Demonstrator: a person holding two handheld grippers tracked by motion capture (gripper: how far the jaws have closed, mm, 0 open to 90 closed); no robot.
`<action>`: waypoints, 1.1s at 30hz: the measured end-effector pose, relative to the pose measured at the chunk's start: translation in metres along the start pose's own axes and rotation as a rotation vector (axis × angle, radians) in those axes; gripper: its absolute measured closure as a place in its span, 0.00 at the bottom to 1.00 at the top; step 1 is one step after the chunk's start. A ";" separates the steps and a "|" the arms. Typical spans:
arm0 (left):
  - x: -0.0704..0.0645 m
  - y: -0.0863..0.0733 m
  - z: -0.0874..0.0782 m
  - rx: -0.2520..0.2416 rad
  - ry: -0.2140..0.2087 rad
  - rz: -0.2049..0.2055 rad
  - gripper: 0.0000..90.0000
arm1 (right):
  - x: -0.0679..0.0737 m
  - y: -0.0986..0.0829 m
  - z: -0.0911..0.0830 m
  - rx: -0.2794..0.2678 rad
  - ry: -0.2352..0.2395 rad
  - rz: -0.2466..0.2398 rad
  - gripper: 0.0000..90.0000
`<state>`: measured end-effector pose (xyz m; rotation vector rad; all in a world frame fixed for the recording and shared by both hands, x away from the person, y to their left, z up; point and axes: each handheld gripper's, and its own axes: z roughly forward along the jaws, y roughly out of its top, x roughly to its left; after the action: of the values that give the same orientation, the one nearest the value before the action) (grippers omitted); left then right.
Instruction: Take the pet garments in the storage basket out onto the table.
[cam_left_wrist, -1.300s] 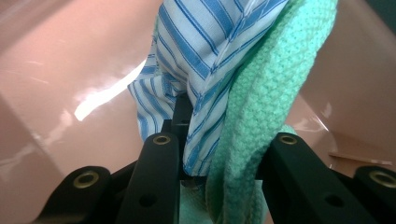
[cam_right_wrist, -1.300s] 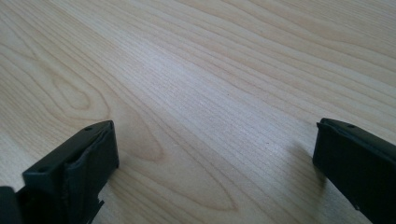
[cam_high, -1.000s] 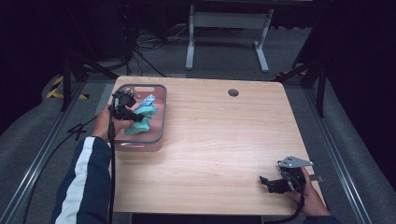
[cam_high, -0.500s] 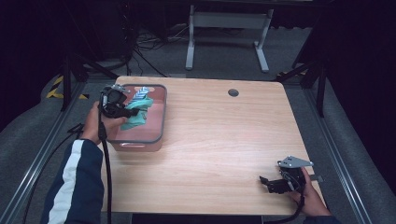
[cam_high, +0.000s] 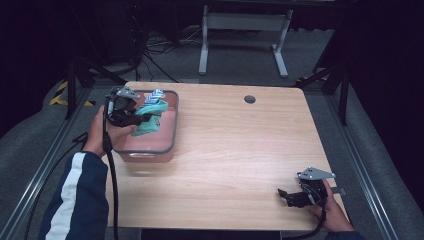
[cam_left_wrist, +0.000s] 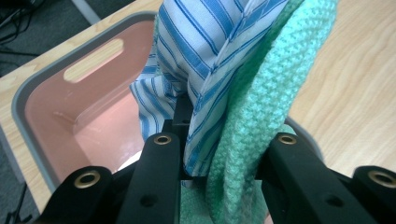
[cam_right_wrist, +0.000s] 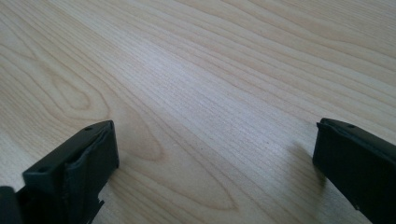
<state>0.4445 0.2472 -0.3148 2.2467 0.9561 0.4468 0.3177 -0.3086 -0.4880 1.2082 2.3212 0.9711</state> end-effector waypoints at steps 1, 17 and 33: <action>-0.002 0.001 -0.001 -0.001 -0.006 -0.009 0.82 | 0.000 0.000 0.000 0.000 0.000 -0.001 0.01; -0.032 0.019 -0.003 -0.041 -0.040 0.086 0.82 | 0.000 0.000 0.000 0.000 0.000 0.000 0.01; -0.085 0.054 0.013 -0.047 -0.128 0.234 0.82 | 0.000 0.000 0.000 0.000 0.000 0.000 0.01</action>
<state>0.4217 0.1504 -0.2925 2.3232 0.6140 0.4168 0.3177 -0.3086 -0.4880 1.2078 2.3206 0.9713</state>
